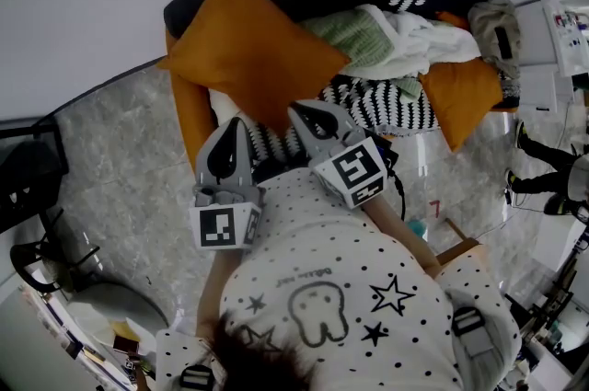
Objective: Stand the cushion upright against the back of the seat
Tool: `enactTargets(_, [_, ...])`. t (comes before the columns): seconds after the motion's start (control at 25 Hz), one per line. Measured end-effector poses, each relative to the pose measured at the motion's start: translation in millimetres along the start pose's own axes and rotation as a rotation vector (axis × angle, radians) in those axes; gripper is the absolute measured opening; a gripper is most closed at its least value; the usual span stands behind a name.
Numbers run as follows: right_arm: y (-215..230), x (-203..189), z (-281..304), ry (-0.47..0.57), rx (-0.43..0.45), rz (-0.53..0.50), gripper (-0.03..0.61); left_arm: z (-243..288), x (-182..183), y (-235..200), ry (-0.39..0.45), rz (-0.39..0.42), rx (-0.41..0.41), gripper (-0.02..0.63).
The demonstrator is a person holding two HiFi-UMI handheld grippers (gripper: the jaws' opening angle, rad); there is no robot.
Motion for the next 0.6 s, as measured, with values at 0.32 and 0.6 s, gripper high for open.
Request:
enactTargets(0.32, [-1.5,-0.8,-0.1,-0.003,0.008,-0.006,0.000,-0.7,-0.2,0.6,0.001,-0.004,0.001,0.002])
enactTargets(0.6, [-0.4,-1.9,-1.2,-0.006,0.003,-0.004,0.000,-0.4,-0.2,0.9,0.000,-0.005,0.001,0.002])
Point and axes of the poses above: the fingertips, and each gripper's own axes: z forward along the fingers, y to its right, x out of its top, the point moved 4 cm from there along -z, backward along the fingers, and after that the axes turned 8 degrees about x, right-handed, at the moved point
